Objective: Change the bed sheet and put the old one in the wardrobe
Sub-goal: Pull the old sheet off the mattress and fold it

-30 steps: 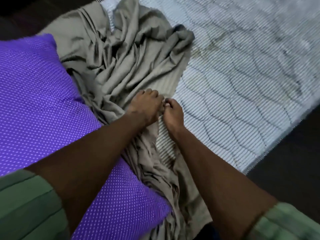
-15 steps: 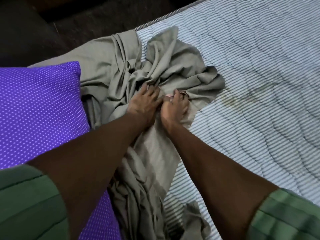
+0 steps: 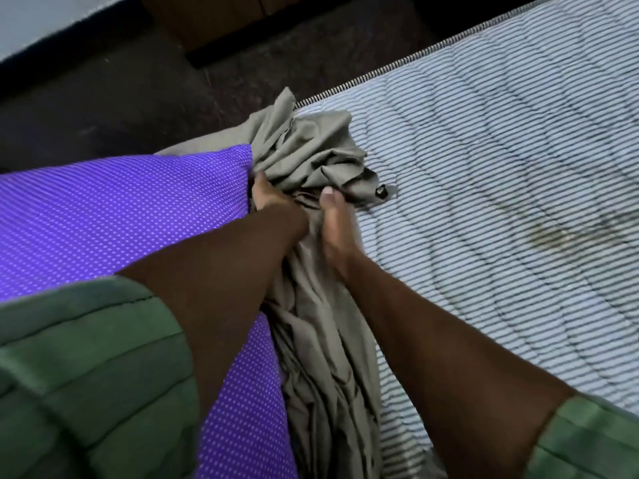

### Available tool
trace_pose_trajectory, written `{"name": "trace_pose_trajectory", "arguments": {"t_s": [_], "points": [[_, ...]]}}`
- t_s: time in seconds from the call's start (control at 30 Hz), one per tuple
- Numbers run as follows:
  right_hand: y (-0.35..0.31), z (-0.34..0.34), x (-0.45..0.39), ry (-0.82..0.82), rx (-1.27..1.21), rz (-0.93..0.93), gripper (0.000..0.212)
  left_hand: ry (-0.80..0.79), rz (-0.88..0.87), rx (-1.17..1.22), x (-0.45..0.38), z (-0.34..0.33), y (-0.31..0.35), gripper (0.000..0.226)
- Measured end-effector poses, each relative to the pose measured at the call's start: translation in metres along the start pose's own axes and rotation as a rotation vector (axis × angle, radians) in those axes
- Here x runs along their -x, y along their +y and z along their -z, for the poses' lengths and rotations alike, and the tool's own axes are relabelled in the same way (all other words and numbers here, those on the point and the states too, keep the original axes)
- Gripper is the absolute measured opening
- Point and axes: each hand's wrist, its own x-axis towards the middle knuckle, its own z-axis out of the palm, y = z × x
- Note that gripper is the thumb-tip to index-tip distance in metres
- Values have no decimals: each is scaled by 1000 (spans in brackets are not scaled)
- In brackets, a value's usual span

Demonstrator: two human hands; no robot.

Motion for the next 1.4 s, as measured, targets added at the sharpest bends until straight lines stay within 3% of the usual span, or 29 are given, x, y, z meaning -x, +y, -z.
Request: {"name": "trace_pose_trajectory", "arguments": {"t_s": [0.07,0.13,0.23,0.3,0.33,0.37,0.43,0.5,0.63,0.7,0.77,0.9,1.03,1.13,1.2,1.3,1.4], "points": [[12,-23,10,-139,57,-44,58,-144,-144,-165,5,25,-20,83],[39,-40,20,-277,-56,-235,62,-232,-136,-225,17,50,-29,67],[38,-53,41,-354,-48,-411,65,-87,-142,-268,35,63,-43,45],[9,-70,41,-338,-142,-207,50,50,-188,-289,45,63,-49,37],[-7,-82,39,-206,-143,-96,41,102,-203,-287,53,61,-52,36],[-12,-92,44,-154,-69,18,35,124,-219,-274,64,56,-54,37],[-11,-85,58,-148,243,11,31,185,-246,-191,82,42,-57,41],[0,-51,92,-136,309,-146,32,262,-252,-61,104,34,-61,46],[-13,-25,137,-17,457,-40,33,457,-198,266,178,48,-90,55],[-11,-34,184,-85,510,-47,55,484,-71,312,224,34,-120,55],[11,-36,222,-98,494,-83,89,432,125,453,259,5,-154,73],[19,-68,256,-183,394,-49,96,261,655,885,324,-51,-209,118],[16,-101,265,-227,321,23,125,19,849,1299,364,-103,-228,132],[28,-112,270,-156,282,-75,127,3,776,1723,386,-141,-237,113],[45,-108,261,-148,266,-167,125,-93,747,1891,391,-176,-244,112],[61,-93,238,-279,237,-275,97,-196,723,2048,393,-204,-235,116],[44,-91,253,-328,184,-323,71,-17,739,2115,410,-174,-215,84]]}}
